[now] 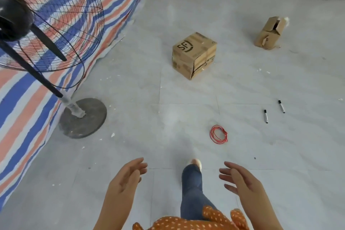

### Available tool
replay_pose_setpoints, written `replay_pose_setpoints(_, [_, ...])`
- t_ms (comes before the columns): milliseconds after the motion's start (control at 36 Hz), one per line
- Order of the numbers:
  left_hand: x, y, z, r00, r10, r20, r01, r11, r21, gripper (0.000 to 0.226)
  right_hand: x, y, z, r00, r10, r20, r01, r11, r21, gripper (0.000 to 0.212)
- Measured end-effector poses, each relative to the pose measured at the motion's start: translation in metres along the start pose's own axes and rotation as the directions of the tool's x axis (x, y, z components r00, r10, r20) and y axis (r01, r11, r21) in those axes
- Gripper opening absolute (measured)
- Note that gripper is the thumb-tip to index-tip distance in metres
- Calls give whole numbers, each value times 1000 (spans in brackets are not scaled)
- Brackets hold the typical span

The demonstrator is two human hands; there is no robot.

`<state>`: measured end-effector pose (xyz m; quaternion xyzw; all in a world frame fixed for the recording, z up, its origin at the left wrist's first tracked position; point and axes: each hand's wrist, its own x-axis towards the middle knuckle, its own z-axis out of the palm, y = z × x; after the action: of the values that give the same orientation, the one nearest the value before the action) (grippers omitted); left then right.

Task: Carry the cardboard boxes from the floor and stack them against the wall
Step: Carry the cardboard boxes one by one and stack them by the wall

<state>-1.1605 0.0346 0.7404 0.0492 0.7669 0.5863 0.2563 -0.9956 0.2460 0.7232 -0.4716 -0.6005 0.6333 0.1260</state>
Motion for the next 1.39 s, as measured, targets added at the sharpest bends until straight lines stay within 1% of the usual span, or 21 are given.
replay_pose_setpoints(167, [105,36,26,997,-8,-73,8,1000,-2,30,114,-55,20,999,-25,35,27,999,-47,27])
replay_pose_setpoints(222, [142,55,42,995,-10,-95,8,1000,-20,29,156,-84,20,998,-52,37,54,997,-56,26])
replay_pose_setpoints(333, [212,99,73,993,10,-121,-16,998,-56,30,236,-144,17,995,-97,17,97,995,-16,26])
replay_pose_setpoints(389, [244,118,87,992,20,-128,-26,998,-49,30,270,-167,19,993,-113,16,114,992,-47,26])
replay_pose_setpoints(472, [287,138,102,994,3,-110,-6,1000,-24,27,316,-190,27,995,-96,40,100,991,-93,26])
replay_pose_setpoints(556, [327,152,110,995,-30,-97,29,999,-14,27,353,-204,37,996,-61,71,68,993,-96,25])
replay_pose_setpoints(639, [377,159,115,992,-81,-100,82,997,1,26,393,-214,50,998,-16,65,23,995,-102,24])
replay_pose_setpoints(722, [433,171,120,991,-115,-74,117,993,29,25,437,-227,65,999,12,29,-9,996,-93,24])
replay_pose_setpoints(889, [564,219,123,998,-62,23,60,994,90,23,525,-275,108,997,14,-77,-18,999,-51,23])
replay_pose_setpoints(1000, [643,262,118,997,-32,73,23,992,125,24,575,-318,140,994,7,-107,-6,1000,2,23])
replay_pose_setpoints(1083, [694,280,123,991,-54,125,33,986,165,24,607,-336,157,993,9,-117,-13,1000,-28,22])
replay_pose_setpoints(1194, [746,294,142,981,-89,170,58,982,180,26,641,-345,160,986,79,-147,-87,995,-50,22])
replay_pose_setpoints(1278, [785,296,162,972,-123,201,75,970,230,25,674,-347,157,976,138,-166,-149,987,-58,24])
replay_pose_setpoints(1389, [845,299,196,963,-147,226,76,952,295,27,735,-345,151,974,185,-132,-200,973,-113,21])
